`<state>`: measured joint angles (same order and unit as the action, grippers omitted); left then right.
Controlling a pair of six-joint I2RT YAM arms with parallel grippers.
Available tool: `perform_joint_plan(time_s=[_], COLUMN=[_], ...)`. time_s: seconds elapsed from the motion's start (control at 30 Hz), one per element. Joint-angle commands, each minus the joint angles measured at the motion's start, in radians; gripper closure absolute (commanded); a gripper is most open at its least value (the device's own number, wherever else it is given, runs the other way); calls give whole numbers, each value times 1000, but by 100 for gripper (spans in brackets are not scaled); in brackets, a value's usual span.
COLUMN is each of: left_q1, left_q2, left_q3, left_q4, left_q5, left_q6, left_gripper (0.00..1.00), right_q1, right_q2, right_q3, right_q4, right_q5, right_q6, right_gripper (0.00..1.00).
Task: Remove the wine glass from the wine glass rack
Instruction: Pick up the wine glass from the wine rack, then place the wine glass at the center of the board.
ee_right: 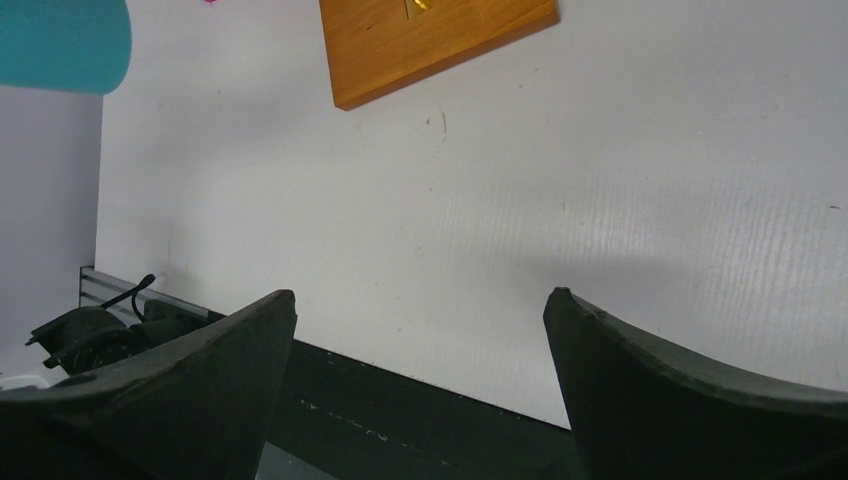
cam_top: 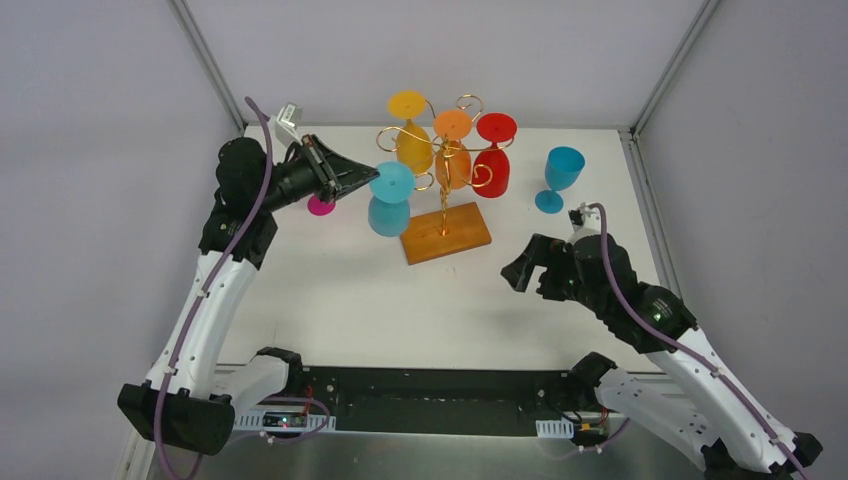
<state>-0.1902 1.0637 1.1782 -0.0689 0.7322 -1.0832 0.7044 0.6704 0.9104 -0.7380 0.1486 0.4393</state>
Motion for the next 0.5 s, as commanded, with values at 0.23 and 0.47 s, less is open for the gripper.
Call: perform_joint_plan(time_s=[0.23, 0.47], left_q1=[-40, -122], left_q2=[-213, -289], left_q3=[-124, -198], left_q4=[-77, -182], left_q5=[120, 110], left_q6=[229, 333], left_gripper=[100, 100], right_q1=[-2, 10], right_q2=[51, 87], right_q3=[18, -33], right_q4=[121, 228], right_q5=[-243, -357], right_q6=[139, 229], right_gripper=[3, 5])
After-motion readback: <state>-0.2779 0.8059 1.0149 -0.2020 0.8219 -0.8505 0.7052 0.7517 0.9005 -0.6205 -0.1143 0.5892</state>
